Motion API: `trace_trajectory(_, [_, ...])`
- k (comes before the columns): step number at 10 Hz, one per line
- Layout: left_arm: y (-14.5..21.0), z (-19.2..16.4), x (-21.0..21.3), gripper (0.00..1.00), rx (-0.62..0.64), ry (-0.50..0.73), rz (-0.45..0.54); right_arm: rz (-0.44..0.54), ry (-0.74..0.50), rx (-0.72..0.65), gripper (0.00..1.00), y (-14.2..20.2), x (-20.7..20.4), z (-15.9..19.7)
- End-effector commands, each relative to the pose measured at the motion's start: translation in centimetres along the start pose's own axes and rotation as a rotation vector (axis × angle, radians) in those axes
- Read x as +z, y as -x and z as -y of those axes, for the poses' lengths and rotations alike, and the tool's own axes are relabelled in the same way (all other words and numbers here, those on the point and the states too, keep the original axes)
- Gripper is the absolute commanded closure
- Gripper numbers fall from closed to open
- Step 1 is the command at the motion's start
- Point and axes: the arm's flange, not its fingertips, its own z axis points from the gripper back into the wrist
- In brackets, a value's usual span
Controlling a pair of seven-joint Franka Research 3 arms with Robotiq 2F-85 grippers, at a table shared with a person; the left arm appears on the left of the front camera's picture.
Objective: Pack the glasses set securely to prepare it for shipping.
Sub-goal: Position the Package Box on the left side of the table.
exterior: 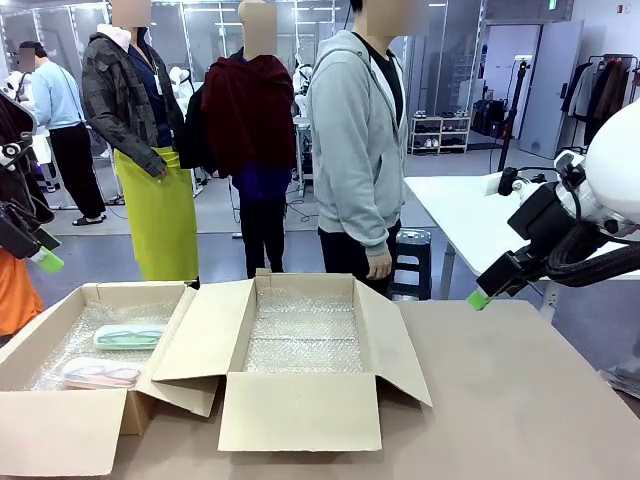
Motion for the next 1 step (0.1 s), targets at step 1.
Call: trace_trajectory(1, [-0.15, 0.09, 0.33, 0.00, 0.009, -0.020, -0.009, 0.004, 0.011, 0.001, 0.09, -0.24, 0.04, -0.11])
